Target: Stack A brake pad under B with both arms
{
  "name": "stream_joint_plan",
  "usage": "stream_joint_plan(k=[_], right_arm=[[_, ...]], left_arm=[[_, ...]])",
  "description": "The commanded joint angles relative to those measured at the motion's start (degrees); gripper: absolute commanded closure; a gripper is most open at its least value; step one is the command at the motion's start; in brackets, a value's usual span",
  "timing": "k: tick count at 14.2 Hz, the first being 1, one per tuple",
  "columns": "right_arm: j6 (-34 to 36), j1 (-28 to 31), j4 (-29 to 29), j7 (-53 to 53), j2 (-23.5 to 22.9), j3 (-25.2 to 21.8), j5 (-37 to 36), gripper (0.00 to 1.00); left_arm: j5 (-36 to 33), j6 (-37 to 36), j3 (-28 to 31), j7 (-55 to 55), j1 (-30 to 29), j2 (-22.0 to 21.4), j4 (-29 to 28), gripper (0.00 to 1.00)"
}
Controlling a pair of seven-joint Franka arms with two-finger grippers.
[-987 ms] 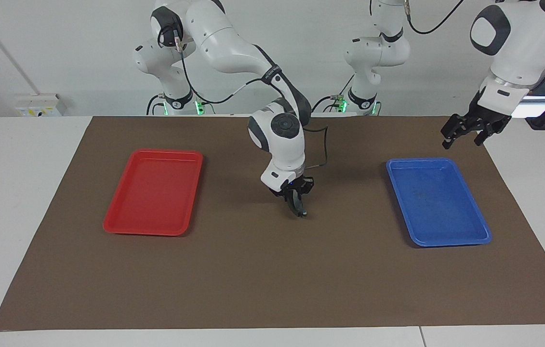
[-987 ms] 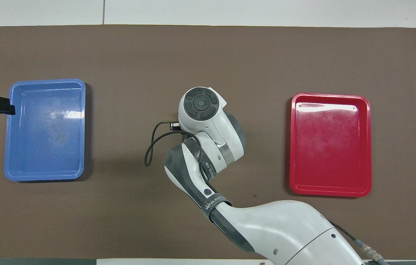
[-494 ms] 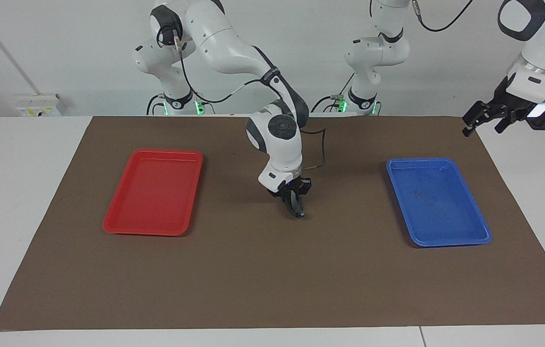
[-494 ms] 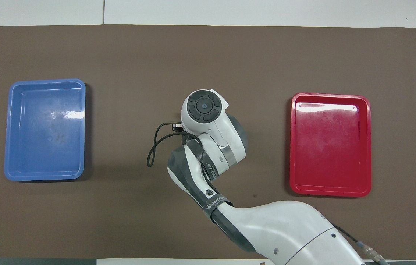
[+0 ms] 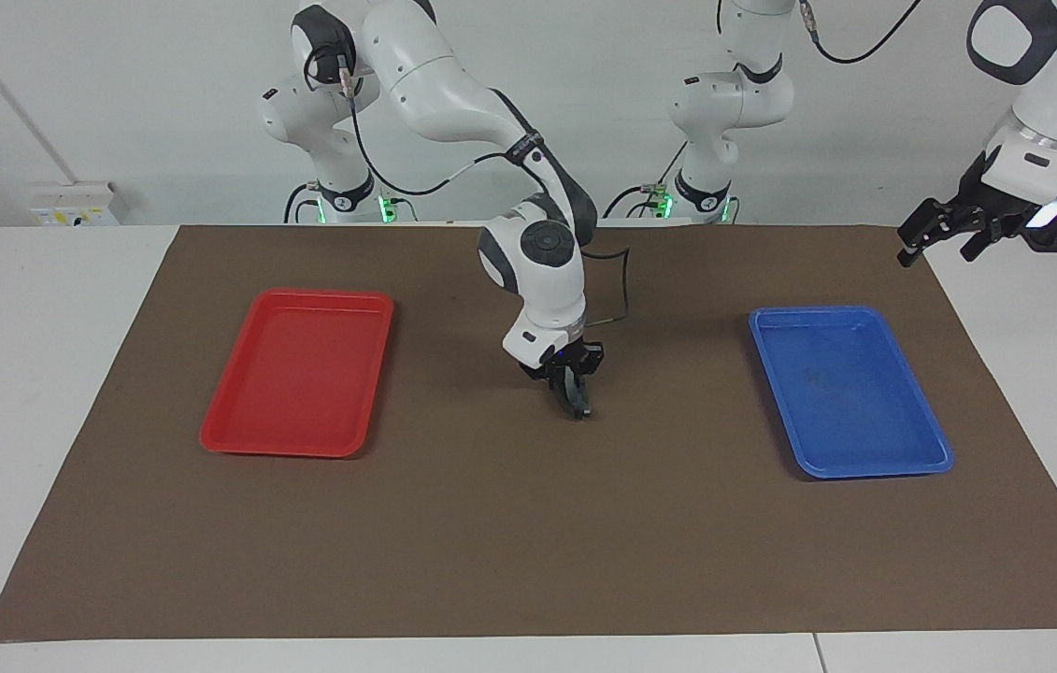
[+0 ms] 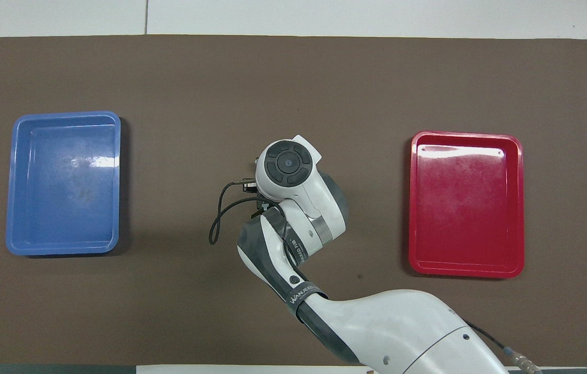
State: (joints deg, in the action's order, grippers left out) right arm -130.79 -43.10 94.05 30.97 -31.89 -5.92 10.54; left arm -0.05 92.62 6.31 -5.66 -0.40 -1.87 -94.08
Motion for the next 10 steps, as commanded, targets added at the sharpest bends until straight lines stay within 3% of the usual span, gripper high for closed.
stream_joint_plan(k=[1,5,8,10], right_arm=[[-1.04,0.03,2.27,-0.3,2.01,0.03,1.33,0.84],[-1.13,0.03,2.28,-0.3,2.01,0.03,1.33,0.69],[-1.22,0.03,2.28,-0.12,2.01,0.12,1.41,0.65],[-1.57,0.03,2.28,-0.04,2.01,0.12,1.41,0.65]], left_arm=[[0.14,-0.24,-0.16,-0.58,0.23,0.55,1.0,0.0],[0.14,0.19,-0.95,-0.49,2.23,0.64,1.0,0.0],[0.14,-0.68,-0.95,-0.23,2.95,0.64,1.09,0.0],[0.14,-0.94,-5.14,-0.05,1.03,0.46,1.0,0.0]])
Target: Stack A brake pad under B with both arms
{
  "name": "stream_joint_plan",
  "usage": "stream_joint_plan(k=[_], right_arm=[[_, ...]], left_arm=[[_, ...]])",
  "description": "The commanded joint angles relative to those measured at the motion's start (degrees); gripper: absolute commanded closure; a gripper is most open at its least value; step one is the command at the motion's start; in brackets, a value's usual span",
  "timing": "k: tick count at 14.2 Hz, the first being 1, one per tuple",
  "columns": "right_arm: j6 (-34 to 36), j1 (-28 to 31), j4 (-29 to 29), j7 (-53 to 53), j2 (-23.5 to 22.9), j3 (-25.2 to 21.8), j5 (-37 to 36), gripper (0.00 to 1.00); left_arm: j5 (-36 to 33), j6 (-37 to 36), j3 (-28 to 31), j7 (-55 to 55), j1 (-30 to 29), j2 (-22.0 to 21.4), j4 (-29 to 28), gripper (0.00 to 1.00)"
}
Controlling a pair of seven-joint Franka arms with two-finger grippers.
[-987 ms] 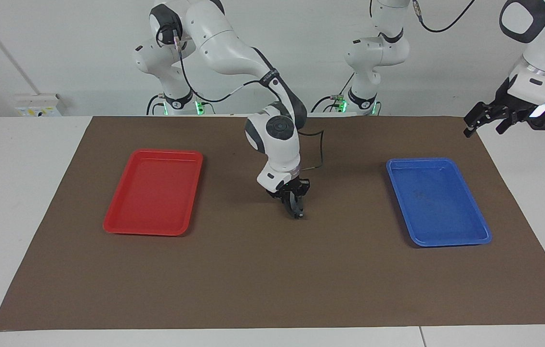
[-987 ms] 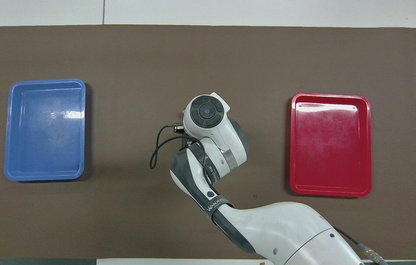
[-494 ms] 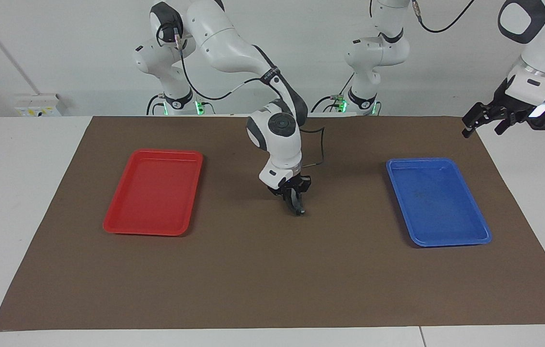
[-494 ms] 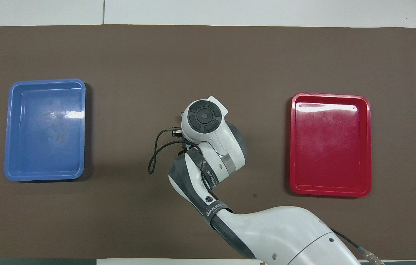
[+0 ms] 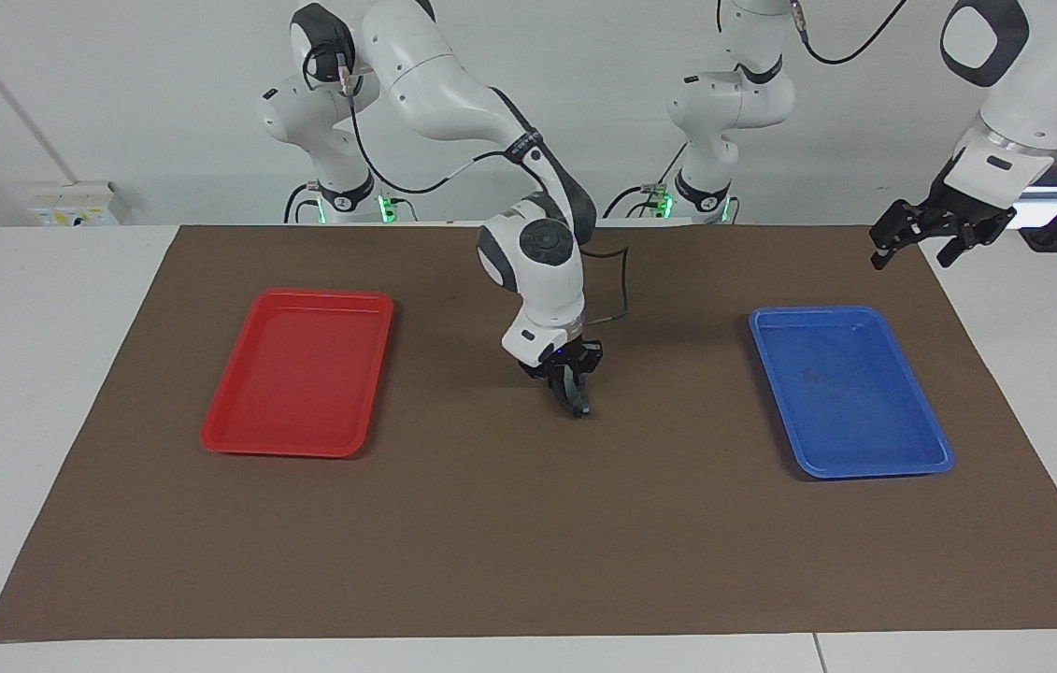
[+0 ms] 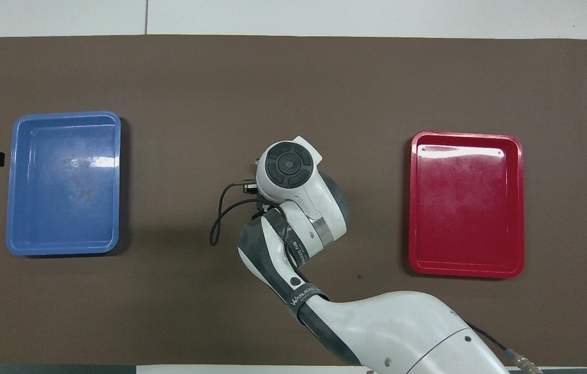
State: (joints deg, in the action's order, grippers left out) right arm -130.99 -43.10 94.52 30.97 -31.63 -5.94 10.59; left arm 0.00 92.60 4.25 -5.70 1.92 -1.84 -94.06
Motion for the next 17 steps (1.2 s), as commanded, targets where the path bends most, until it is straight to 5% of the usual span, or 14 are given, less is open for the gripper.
stream_joint_plan(k=[1,4,9,12,17], right_arm=[[-1.37,0.03,1.72,-0.04,1.75,0.13,1.37,0.56],[0.03,-0.14,0.32,0.14,1.75,0.13,1.11,0.0],[5.48,0.21,-4.35,0.23,3.14,-0.83,0.14,0.0],[12.31,6.07,-3.55,-0.65,10.52,-1.97,-4.51,0.0],[33.05,19.78,-3.29,-12.59,21.95,-1.97,-11.89,0.0]], left_arm=[[0.0,-1.28,-6.16,0.07,-4.18,0.43,0.99,0.0],[0.0,-2.08,-9.7,2.18,-5.62,0.26,0.64,0.0],[0.0,-3.57,-9.62,2.54,-4.56,0.08,0.46,0.0],[0.0,-3.57,-9.62,2.62,-3.68,-0.01,0.46,0.0],[0.09,-3.39,-7.25,2.54,-1.84,0.08,0.55,0.0]])
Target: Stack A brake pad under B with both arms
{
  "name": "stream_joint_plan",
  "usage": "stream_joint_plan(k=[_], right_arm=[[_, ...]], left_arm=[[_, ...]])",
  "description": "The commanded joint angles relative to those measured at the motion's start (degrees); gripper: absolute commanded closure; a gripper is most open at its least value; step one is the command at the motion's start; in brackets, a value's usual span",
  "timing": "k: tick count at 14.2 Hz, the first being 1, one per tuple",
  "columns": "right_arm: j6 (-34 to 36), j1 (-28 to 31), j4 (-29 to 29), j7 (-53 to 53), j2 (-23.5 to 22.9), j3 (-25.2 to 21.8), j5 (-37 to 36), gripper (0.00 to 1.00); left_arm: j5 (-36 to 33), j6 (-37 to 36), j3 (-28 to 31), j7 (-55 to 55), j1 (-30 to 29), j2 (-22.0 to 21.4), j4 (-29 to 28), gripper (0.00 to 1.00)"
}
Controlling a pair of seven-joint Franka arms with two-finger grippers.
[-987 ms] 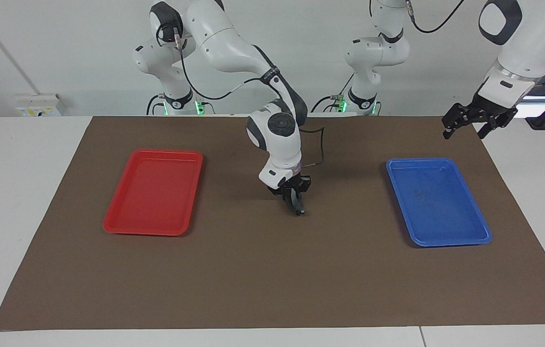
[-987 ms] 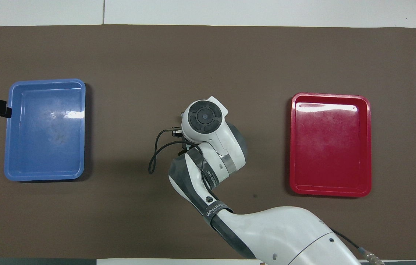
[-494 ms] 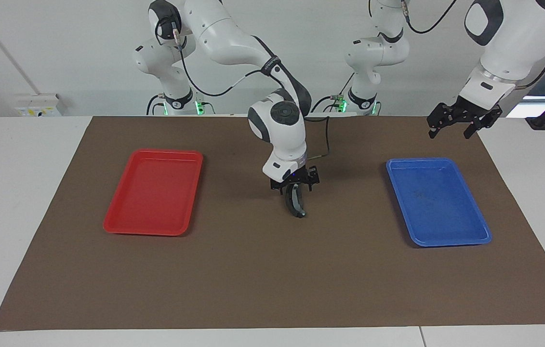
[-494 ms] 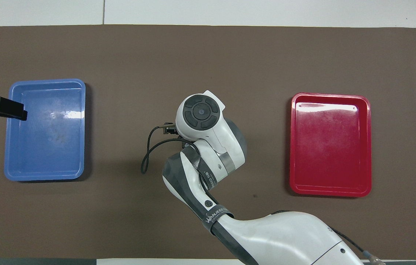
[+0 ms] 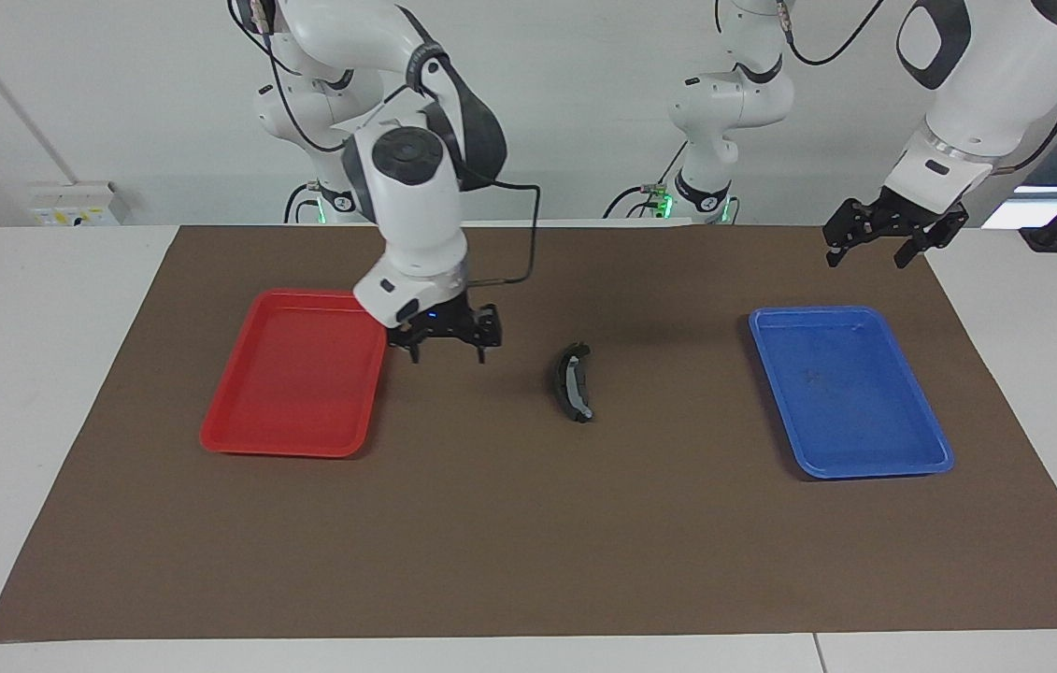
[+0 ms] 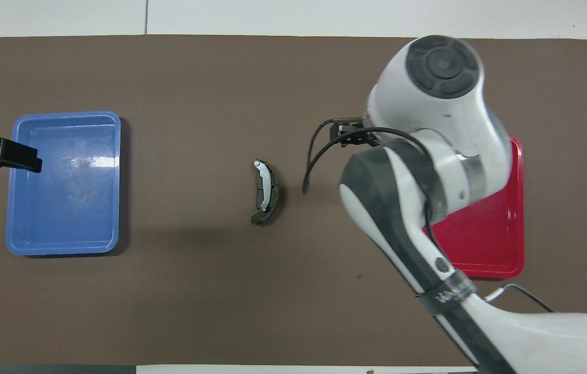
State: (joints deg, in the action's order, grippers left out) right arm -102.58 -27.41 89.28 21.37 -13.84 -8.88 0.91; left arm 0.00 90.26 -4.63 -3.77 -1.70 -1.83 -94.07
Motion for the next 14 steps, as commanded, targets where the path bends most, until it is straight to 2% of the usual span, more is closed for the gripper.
stream_joint_plan(k=[1,6,8,10,14], right_arm=[[7.46,6.73,2.12,-5.18,6.08,0.97,-2.23,0.0],[17.58,18.87,2.12,-20.38,14.26,0.97,-2.4,0.0],[19.61,19.15,2.3,-22.78,16.2,-1.47,-2.58,0.0],[18.92,20.63,4.92,-22.87,17.61,-1.67,-2.58,0.0],[19.18,21.7,4.67,-23.4,17.79,-1.67,-2.31,0.0]], left_arm=[[0.0,-1.05,1.64,0.6,1.62,0.07,0.55,0.0],[0.0,-0.96,1.64,0.34,1.18,0.07,0.47,0.0],[0.0,-0.96,1.73,0.34,1.0,0.07,0.47,0.0],[0.0,-0.96,1.73,0.34,0.74,0.07,0.47,0.0],[0.0,-0.96,1.73,0.34,0.74,-0.02,0.47,0.0]])
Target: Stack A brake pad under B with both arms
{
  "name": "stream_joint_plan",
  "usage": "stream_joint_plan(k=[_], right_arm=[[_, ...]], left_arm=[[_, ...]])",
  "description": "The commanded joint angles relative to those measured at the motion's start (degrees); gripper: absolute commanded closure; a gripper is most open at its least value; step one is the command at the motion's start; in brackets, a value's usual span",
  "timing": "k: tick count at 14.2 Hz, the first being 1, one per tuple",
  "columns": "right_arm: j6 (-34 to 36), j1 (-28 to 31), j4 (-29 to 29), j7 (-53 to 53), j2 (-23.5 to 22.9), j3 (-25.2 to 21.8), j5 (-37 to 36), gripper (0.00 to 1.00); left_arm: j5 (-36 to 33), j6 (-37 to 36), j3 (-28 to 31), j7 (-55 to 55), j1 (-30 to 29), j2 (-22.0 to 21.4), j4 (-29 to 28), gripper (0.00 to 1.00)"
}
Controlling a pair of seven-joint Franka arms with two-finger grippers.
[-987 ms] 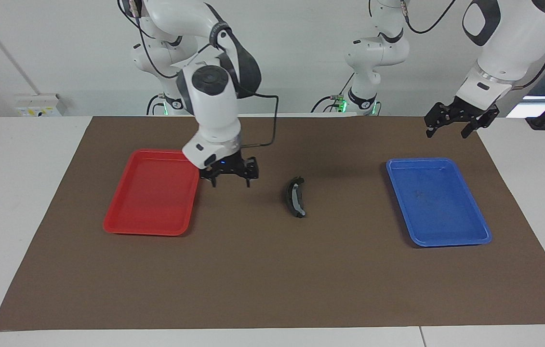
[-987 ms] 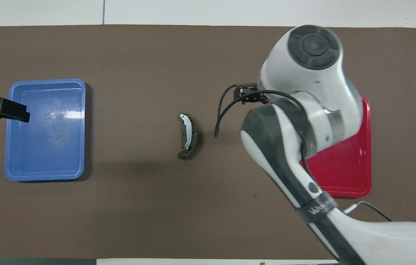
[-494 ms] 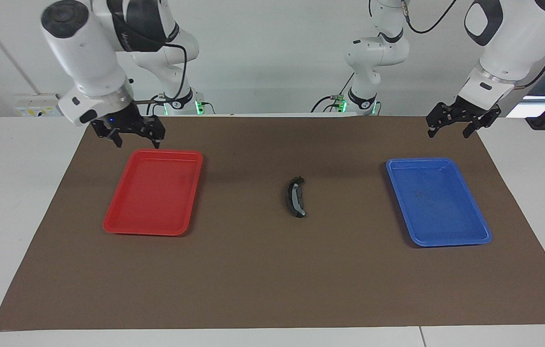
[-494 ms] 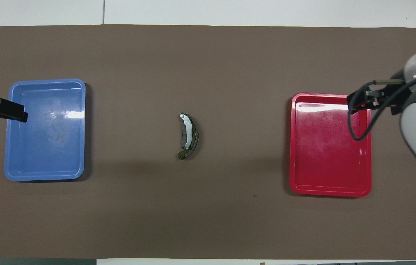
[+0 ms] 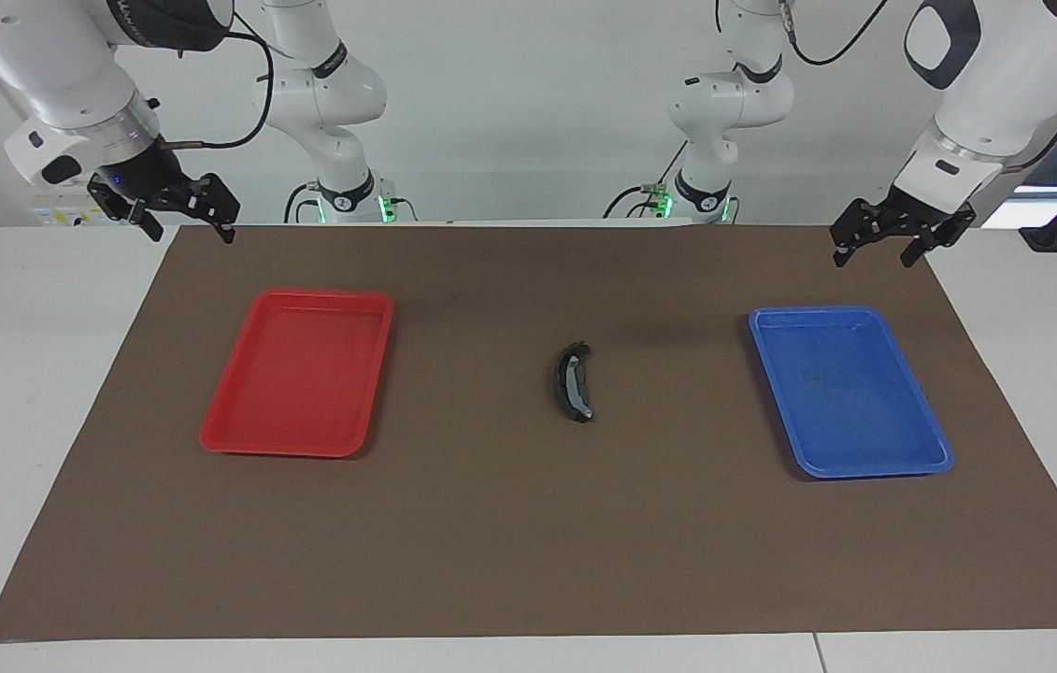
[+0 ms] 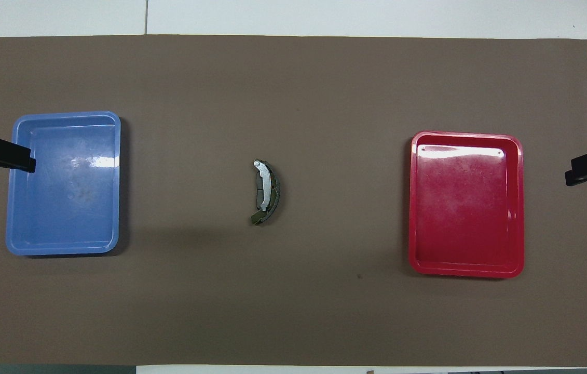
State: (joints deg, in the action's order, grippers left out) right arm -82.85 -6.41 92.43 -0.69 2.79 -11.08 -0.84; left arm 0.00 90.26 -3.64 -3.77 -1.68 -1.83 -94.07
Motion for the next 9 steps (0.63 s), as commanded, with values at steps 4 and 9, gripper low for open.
stream_joint_plan(k=[4,9], right_arm=[[-0.99,0.79,1.43,-1.33,1.17,0.53,-0.04,0.0],[-0.99,0.7,1.52,-1.33,1.17,0.62,-0.04,0.0]], left_arm=[[0.0,-0.96,0.74,0.34,0.71,-0.02,0.47,0.0],[0.0,-0.96,0.74,0.34,0.71,-0.02,0.47,0.0]])
